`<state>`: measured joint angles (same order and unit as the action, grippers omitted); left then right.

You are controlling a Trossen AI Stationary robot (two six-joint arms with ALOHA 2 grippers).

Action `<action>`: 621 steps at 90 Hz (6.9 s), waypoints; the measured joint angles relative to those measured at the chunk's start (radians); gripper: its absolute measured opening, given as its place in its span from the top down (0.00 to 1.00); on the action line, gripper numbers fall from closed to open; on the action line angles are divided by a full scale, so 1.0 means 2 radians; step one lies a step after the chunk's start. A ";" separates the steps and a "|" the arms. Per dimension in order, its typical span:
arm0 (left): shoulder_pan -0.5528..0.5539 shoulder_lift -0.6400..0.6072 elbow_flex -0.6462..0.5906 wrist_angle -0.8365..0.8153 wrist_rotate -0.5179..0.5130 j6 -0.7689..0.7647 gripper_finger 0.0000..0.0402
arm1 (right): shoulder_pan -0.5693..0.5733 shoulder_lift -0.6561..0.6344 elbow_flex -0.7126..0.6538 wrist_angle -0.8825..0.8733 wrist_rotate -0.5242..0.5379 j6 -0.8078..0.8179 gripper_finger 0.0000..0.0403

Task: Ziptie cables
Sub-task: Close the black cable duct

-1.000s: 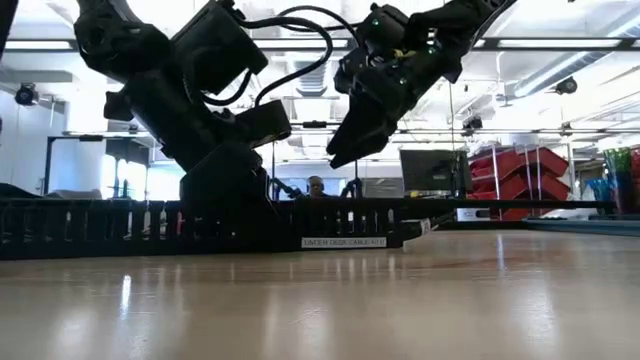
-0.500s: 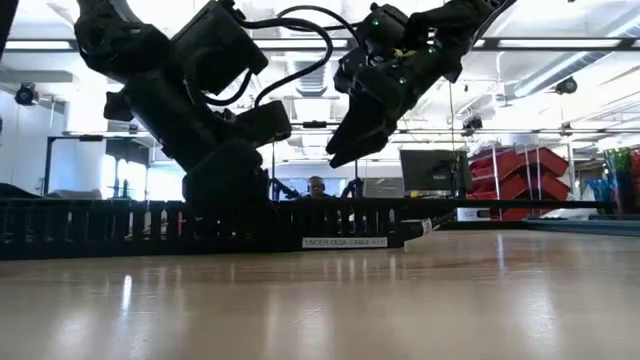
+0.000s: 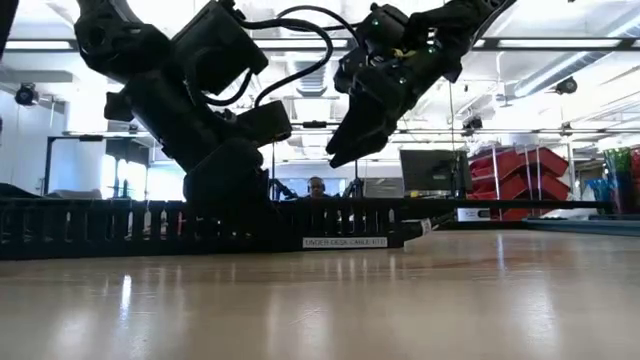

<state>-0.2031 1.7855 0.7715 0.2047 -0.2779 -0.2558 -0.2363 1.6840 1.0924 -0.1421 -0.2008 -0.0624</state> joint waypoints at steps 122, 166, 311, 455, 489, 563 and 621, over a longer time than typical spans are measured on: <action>0.000 -0.001 0.000 0.000 0.000 -0.008 0.36 | 0.000 0.000 0.000 0.000 0.000 0.000 0.10; 0.000 -0.001 0.000 0.001 0.001 0.002 0.41 | 0.000 0.000 0.000 0.000 0.000 0.000 0.10; 0.001 -0.001 0.001 0.003 0.000 0.001 0.41 | 0.000 0.000 0.000 0.000 0.000 0.000 0.10; 0.001 -0.093 0.000 -0.069 0.008 -0.011 0.21 | 0.003 0.000 0.092 0.032 -0.014 -0.010 0.10; -0.040 -0.140 -0.005 -0.176 -0.009 -0.075 0.22 | 0.058 0.004 0.072 -0.023 -0.017 -0.081 0.10; -0.052 -0.035 -0.006 -0.129 -0.036 -0.108 0.44 | 0.119 0.071 -0.010 0.019 -0.004 -0.066 0.10; -0.052 -0.033 -0.007 -0.130 -0.028 -0.106 0.45 | 0.118 0.091 -0.009 0.047 0.000 -0.049 0.46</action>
<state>-0.3077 1.7191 0.7570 -0.0563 -0.3343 -0.4669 -0.0002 1.8660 1.0735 -0.0486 -0.2003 -0.1608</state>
